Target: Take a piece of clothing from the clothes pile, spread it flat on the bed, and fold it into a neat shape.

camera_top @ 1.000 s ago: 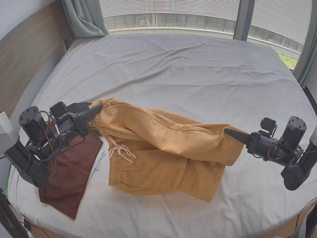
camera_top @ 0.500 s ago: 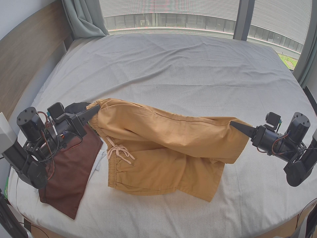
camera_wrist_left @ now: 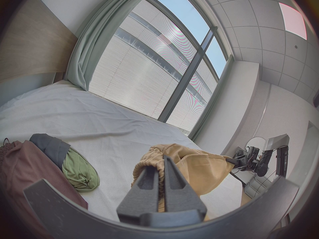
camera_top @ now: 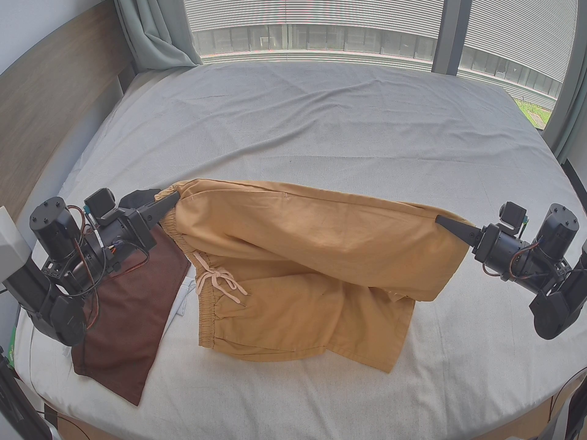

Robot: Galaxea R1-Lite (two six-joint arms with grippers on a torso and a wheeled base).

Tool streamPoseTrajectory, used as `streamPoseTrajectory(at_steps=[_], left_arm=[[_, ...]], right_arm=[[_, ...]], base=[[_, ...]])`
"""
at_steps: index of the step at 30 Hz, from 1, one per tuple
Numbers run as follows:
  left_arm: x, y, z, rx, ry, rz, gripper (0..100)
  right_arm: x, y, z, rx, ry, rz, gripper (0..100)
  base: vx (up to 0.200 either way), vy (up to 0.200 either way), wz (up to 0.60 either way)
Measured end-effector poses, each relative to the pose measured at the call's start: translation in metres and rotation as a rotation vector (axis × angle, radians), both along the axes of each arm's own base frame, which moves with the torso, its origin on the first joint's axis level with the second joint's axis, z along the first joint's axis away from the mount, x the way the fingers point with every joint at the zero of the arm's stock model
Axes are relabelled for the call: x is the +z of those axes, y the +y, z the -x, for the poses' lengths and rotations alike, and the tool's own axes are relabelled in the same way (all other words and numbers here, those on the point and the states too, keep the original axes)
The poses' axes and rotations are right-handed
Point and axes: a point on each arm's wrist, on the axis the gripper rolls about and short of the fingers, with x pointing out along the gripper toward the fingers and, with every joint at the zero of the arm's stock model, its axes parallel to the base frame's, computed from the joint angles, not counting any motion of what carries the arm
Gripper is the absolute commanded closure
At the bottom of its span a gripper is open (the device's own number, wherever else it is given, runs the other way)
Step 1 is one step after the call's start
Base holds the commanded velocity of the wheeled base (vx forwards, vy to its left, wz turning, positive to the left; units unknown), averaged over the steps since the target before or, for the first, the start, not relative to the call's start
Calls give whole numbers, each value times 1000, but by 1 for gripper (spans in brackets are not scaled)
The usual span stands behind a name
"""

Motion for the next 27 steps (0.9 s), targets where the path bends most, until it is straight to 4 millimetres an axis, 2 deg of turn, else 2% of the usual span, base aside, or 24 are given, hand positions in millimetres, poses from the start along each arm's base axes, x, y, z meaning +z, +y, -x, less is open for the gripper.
streamPoseTrajectory(at_steps=[15, 27], left_arm=[[-1, 5, -7, 23, -5, 2, 100], [-2, 5, -8, 25, -2, 3, 100]], right_arm=[[4, -12, -2, -36, -7, -9, 100], [4, -13, -3, -42, -10, -10, 100]], base=[[0, 0, 0], [0, 0, 0]])
